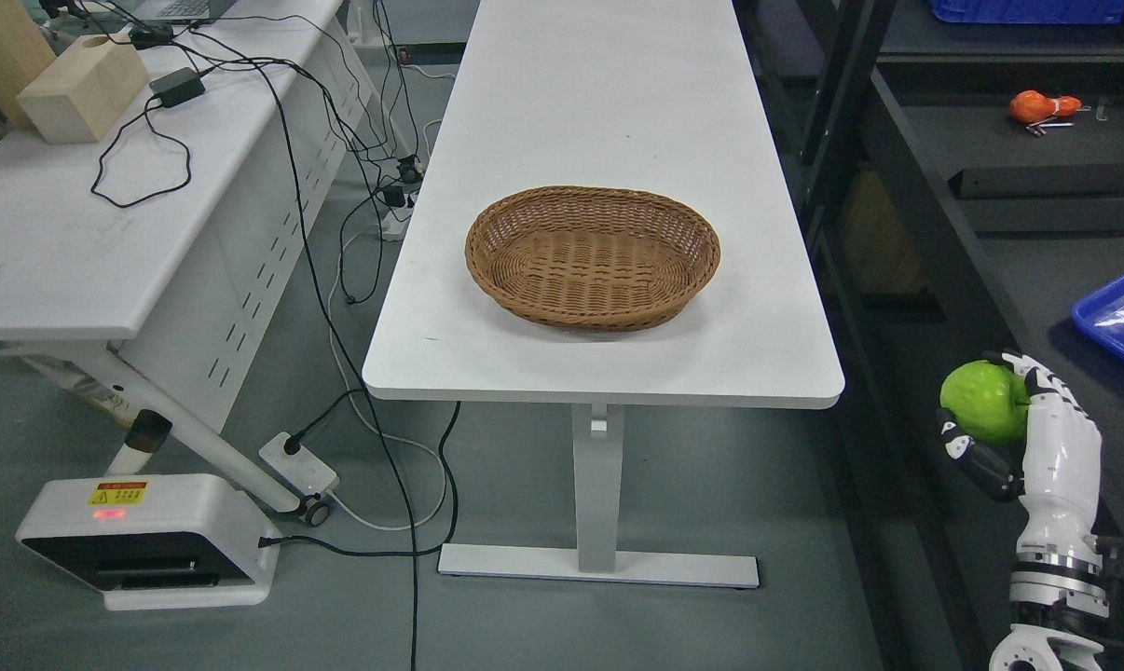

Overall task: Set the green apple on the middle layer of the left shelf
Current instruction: 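Hold the green apple in the right hand while turning toward the shelf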

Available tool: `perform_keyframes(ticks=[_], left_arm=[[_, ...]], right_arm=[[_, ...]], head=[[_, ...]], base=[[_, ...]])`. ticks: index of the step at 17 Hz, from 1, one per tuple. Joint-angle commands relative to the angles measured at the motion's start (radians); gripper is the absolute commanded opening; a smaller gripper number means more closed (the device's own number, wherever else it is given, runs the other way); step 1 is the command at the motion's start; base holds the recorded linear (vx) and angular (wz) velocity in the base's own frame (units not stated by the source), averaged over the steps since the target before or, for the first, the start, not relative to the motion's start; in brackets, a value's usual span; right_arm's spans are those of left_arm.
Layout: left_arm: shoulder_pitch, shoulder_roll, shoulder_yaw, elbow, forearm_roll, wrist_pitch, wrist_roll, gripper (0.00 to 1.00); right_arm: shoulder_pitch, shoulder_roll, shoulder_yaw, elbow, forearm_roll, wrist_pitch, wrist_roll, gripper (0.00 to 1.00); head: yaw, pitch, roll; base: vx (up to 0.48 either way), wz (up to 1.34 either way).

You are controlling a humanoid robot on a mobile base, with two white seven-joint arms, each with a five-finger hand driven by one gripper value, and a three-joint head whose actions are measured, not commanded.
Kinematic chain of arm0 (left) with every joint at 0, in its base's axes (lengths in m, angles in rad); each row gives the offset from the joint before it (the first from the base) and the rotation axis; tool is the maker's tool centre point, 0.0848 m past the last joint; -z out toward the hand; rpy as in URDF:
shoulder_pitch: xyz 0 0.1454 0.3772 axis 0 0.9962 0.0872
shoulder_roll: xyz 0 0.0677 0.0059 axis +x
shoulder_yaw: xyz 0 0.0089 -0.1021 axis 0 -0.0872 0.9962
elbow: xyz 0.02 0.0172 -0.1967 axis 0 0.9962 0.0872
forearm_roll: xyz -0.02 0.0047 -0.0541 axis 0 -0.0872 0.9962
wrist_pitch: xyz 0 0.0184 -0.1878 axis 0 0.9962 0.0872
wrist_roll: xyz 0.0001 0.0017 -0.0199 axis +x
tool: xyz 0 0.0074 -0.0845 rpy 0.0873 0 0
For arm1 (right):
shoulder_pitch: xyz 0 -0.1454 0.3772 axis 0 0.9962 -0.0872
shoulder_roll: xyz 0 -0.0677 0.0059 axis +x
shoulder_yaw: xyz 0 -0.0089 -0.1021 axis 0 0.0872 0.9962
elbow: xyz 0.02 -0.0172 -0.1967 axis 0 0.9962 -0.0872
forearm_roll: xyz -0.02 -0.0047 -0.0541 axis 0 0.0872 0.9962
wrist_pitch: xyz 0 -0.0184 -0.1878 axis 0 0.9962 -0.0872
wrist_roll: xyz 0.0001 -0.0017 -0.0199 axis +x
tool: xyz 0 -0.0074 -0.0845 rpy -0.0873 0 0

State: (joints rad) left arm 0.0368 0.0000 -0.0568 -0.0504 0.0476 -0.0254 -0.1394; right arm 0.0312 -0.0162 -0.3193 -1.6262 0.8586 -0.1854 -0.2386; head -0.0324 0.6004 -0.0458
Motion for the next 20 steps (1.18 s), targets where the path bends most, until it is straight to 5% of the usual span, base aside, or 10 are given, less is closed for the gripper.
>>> perform_keyframes(ticks=[1,20], left_arm=[[0.0,0.017,0.0,0.0,0.0,0.001,0.0,1.0],[0.0,0.017,0.0,0.0,0.0,0.001,0.0,1.0]], right_arm=[[0.019,-0.001,0.048,0.0,-0.001,0.003,-0.031,0.0],[0.041,-0.001,0.054,-0.001,-0.006,0.0,-0.048,0.0]], head=[[0.0,0.0,0.0],[0.0,0.0,0.0]], base=[[-0.287,0.09],[-0.288,0.06]])
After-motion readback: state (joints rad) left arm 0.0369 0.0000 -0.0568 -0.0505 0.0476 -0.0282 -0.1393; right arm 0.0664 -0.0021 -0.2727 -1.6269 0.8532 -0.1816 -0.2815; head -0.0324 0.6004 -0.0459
